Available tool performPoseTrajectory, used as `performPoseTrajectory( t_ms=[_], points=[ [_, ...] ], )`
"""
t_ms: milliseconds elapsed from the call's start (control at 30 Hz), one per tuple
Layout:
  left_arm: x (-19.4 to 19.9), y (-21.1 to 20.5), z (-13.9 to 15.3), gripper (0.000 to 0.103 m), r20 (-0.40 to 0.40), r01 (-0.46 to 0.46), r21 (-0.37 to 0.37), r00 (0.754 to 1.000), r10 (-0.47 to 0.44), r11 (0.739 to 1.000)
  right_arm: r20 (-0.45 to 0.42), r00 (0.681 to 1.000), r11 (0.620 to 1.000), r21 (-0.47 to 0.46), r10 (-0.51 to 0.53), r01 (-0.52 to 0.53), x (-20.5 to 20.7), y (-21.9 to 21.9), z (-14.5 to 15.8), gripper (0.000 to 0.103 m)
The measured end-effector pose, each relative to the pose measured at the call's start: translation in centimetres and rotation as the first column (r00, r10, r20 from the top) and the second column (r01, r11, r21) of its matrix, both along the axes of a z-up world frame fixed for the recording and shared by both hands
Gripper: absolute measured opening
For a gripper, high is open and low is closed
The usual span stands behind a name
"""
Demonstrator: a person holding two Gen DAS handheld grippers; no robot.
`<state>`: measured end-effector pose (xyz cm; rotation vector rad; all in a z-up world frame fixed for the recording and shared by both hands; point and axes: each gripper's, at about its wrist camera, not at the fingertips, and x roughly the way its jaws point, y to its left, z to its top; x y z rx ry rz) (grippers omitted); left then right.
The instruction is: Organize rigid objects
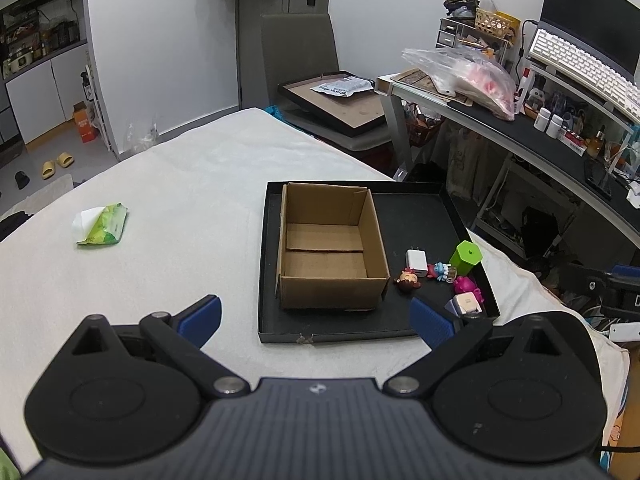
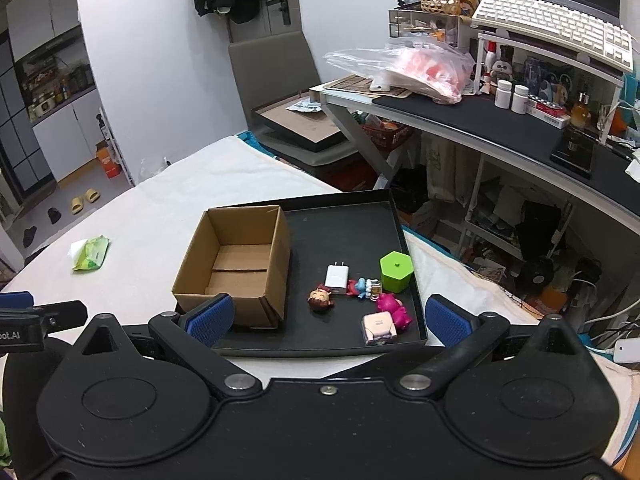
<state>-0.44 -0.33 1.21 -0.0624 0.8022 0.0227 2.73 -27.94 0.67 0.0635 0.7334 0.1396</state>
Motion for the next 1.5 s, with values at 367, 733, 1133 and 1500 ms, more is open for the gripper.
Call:
performPoseTrajectory(
  t_ms=[367, 733, 1133, 1500],
  points=[
    [0.00, -0.09, 0.12, 0.100, 0.001, -0.003, 0.001, 1.000, 0.003, 1.000, 0.006, 1.000, 1.000, -0.003, -0.001, 0.001, -0.23, 0.04, 0.37, 0.103],
    [-0.23, 0.03, 0.27, 0.100, 0.002, -0.009, 0.002, 1.000, 0.009, 1.000, 0.010, 1.000, 1.000, -0.005, 0.002, -0.002, -0.19, 0.00, 0.70, 0.103],
    [-0.30, 0.07, 0.30, 0.100, 0.000, -0.008, 0.007, 1.000, 0.008, 1.000, 0.016, 1.000, 1.000, 0.000, 0.007, -0.007, -0.33, 0.04, 0.96, 0.103],
    [-0.10, 0.00, -0.43, 0.100, -0.007, -0.014, 0.020, 1.000, 0.014, 1.000, 0.009, 1.000, 1.000, 0.015, 0.017, -0.017, -0.18, -0.02, 0.15, 0.103]
  ],
)
